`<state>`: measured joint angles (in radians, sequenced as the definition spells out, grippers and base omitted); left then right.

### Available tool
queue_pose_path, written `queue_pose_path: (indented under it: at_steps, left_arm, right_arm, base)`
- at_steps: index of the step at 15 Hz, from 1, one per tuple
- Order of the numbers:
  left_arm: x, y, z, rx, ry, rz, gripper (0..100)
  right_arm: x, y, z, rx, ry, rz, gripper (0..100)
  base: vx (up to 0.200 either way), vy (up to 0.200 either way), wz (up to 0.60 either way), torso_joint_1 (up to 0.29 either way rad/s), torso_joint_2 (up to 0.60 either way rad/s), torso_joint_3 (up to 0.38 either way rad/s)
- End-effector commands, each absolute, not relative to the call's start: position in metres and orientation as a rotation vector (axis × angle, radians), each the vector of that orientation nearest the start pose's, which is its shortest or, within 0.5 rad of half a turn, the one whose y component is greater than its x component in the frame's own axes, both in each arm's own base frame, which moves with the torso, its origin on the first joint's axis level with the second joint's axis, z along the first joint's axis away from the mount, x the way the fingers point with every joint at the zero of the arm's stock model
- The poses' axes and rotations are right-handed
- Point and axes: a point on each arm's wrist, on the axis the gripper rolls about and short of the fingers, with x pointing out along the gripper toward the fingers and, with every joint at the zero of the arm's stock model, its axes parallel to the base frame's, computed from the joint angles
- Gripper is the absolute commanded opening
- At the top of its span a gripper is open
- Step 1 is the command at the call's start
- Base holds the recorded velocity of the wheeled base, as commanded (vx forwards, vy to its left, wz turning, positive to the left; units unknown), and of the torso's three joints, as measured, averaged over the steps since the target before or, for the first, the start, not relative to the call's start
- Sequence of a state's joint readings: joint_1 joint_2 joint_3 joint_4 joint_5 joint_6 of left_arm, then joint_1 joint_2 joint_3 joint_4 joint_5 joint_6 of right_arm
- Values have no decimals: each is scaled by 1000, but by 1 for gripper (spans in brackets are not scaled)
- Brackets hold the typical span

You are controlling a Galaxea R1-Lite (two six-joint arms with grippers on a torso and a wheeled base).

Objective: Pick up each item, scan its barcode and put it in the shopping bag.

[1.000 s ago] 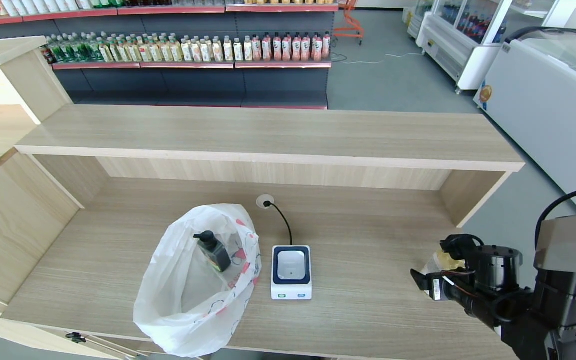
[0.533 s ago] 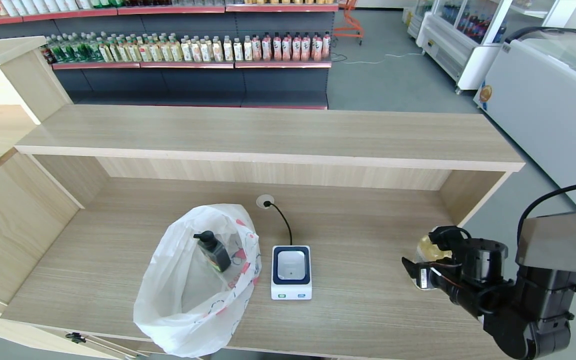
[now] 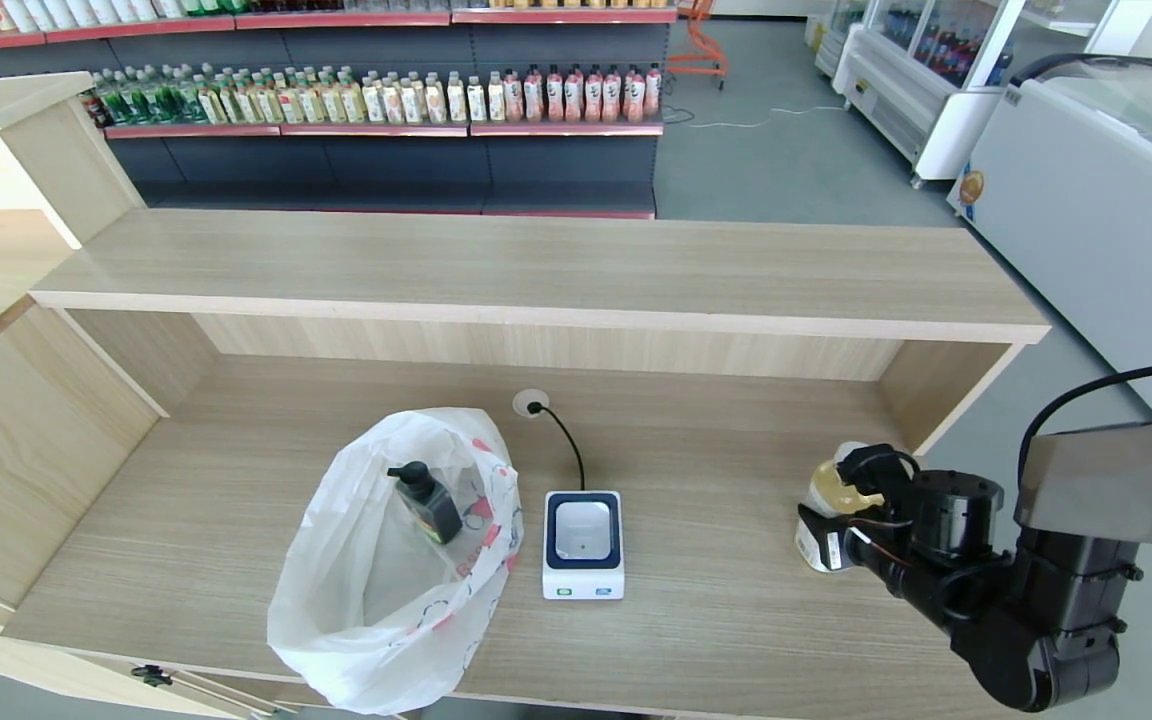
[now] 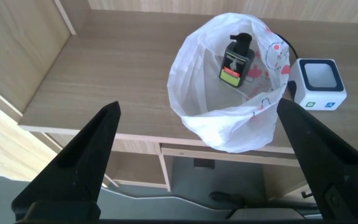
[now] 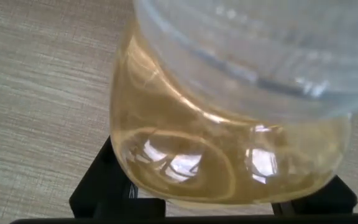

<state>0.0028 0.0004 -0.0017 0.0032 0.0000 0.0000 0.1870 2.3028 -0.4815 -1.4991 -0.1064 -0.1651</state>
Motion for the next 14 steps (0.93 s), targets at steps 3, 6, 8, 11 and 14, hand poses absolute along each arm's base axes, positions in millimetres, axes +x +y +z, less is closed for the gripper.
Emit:
queue_pose_path:
  at_steps: [3, 6, 8, 11, 14]
  left_arm:
    - [-23, 0, 76, 0, 2, 3, 100]
    - [-23, 0, 76, 0, 2, 3, 100]
    - [-23, 0, 76, 0, 2, 3, 100]
    - [-23, 0, 76, 0, 2, 3, 100]
    - [-23, 0, 76, 2, 2, 3, 100]
  right_arm:
    - [322, 59, -2, -216, 325, 111, 0]
    - [321, 64, 10, -161, 282, 236, 0]
    - [316, 75, 29, -60, 236, 368, 0]
    - [301, 89, 68, 83, 166, 557, 0]
    - [275, 92, 113, 188, 201, 803, 0]
  base:
    - [0, 0, 0, 0, 0, 0]
    - [0, 0, 0, 0, 0, 0]
    - [0, 0, 0, 0, 0, 0]
    - [0, 0, 0, 0, 0, 0]
    - [0, 0, 0, 0, 0, 0]
